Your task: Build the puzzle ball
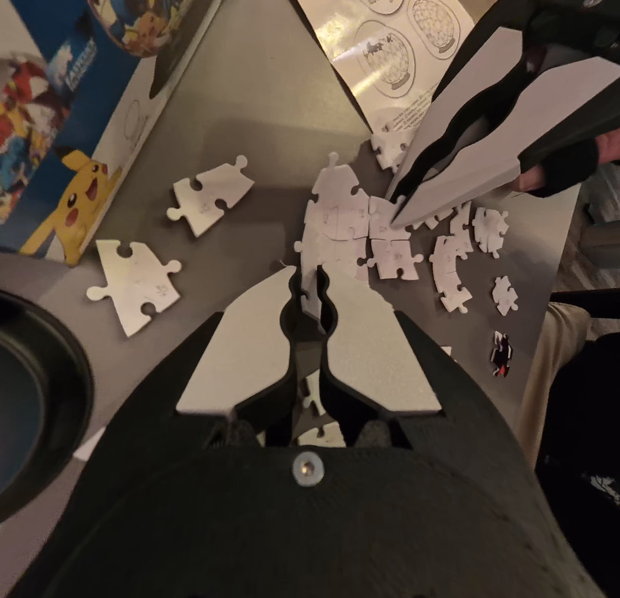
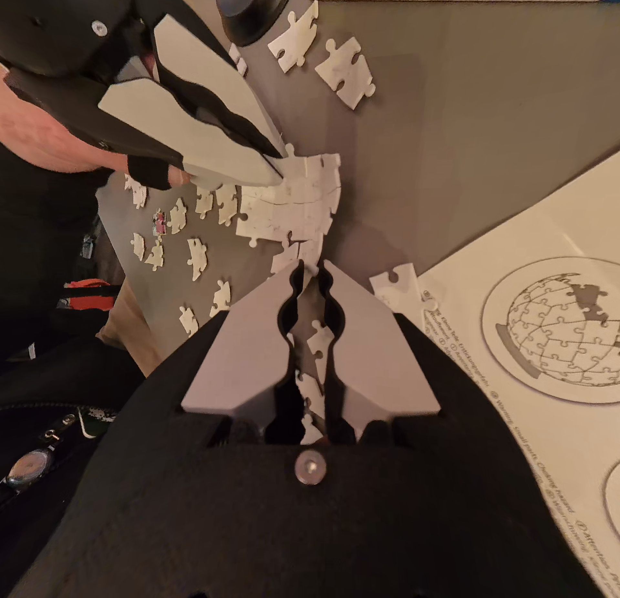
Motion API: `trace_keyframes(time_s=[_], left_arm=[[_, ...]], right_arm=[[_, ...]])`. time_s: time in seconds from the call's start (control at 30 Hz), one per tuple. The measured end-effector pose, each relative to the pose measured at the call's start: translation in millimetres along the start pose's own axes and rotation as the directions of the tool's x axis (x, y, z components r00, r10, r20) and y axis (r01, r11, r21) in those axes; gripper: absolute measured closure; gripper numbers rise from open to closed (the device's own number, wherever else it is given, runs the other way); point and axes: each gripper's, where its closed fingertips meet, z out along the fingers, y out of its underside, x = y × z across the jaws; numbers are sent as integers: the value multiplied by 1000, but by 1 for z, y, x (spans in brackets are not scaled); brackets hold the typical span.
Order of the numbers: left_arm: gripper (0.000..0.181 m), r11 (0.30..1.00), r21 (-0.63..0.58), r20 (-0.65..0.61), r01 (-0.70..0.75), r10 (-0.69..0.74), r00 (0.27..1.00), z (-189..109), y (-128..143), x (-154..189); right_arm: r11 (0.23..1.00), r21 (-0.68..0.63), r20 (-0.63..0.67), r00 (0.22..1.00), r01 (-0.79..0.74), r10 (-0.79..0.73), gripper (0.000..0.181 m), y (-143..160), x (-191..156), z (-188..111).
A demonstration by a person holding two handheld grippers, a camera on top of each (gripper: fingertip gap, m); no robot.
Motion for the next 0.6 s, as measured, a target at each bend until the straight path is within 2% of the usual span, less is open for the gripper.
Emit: trace_keyframes(time_s=[0.27,0.6], left_arm=[[175,987,125,75,100,-110,991,-8,5,1],[177,963,254,99,89,-118,988,-10,4,13]], right_arm=[[995,70,48,997,-70,67,175,-5,-5,3],[993,55,105,989,-107,101,166,7,-15,9]])
